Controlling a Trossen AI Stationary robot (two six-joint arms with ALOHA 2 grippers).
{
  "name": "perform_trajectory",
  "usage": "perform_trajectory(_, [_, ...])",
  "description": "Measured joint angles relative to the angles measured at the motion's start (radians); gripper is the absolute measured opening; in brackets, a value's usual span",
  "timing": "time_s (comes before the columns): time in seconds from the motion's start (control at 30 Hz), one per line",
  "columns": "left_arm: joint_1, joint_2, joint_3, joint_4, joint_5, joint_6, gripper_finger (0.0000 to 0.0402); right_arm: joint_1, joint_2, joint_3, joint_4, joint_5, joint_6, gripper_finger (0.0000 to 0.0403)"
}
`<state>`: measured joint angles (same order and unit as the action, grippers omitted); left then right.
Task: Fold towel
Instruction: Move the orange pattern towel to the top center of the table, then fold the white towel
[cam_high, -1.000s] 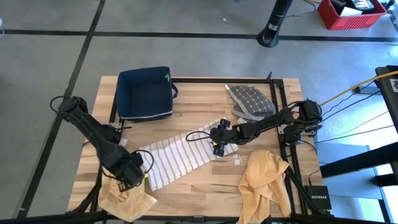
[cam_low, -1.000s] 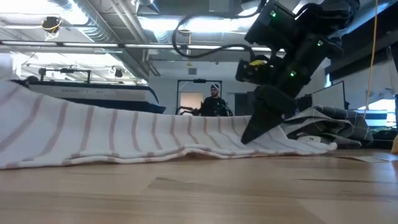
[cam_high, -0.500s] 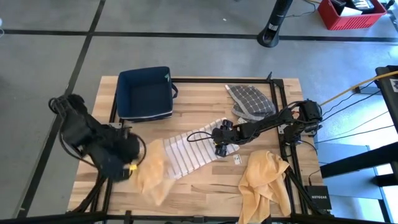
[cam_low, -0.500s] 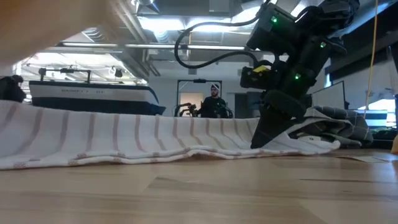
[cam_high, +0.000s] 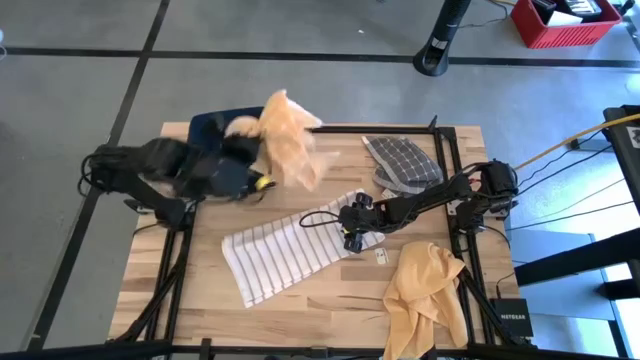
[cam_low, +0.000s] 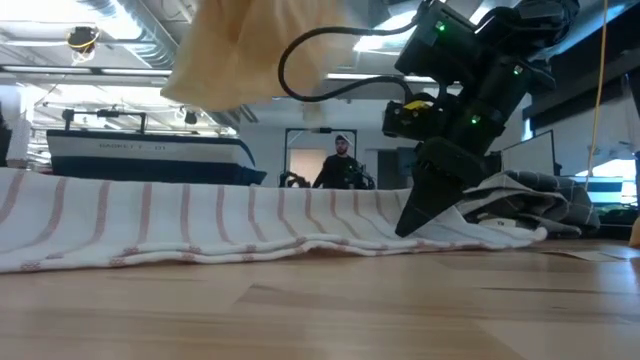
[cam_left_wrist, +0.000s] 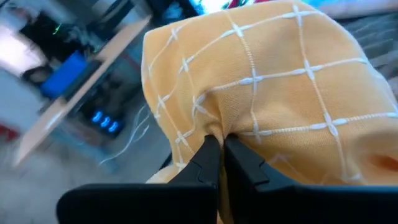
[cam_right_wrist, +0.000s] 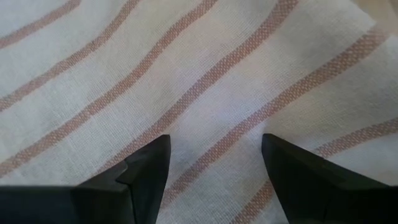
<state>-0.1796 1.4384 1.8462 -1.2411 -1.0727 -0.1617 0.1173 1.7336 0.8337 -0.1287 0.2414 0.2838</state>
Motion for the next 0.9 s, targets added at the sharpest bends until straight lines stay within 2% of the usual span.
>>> perform_trajectory(0.07, [0.111,0.001,-0.059,0.09,0.078,0.059,0.0,0.0,0.0,0.0,0.0,-0.002,0.0,0.0257])
perform_trajectory(0.23, [0.354,0.004,-0.239,0.462,0.414,0.231,0.0,0.0,0.0,0.0,0.0,-0.003,0.0,0.0257])
perform_trajectory(0.33, [0.441,0.019,-0.315,0.646,0.571,0.273,0.0,0.0,0.0,0.0,0.0,-0.004,0.0,0.0257])
perform_trajectory(0.47, [0.498,0.071,-0.376,0.772,0.699,0.293,0.0,0.001,0.0,0.0,-0.002,-0.017,-0.001,0.0257])
perform_trajectory(0.53, [0.509,0.11,-0.385,0.803,0.738,0.296,0.0001,0.001,0.0,0.0,0.0,-0.016,0.0,0.0257])
perform_trajectory(0.67, [0.517,0.191,-0.385,0.827,0.745,0.3,0.0019,0.001,0.0,0.0,0.0,-0.017,0.0,0.0257])
perform_trajectory(0.77, [0.522,0.242,-0.386,0.83,0.745,0.297,0.005,0.001,0.0,0.0,-0.001,-0.017,0.001,0.0257])
perform_trajectory(0.9, [0.516,0.251,-0.37,0.806,0.731,0.345,0.0105,0.001,0.0,0.0,-0.002,-0.017,0.002,0.0257])
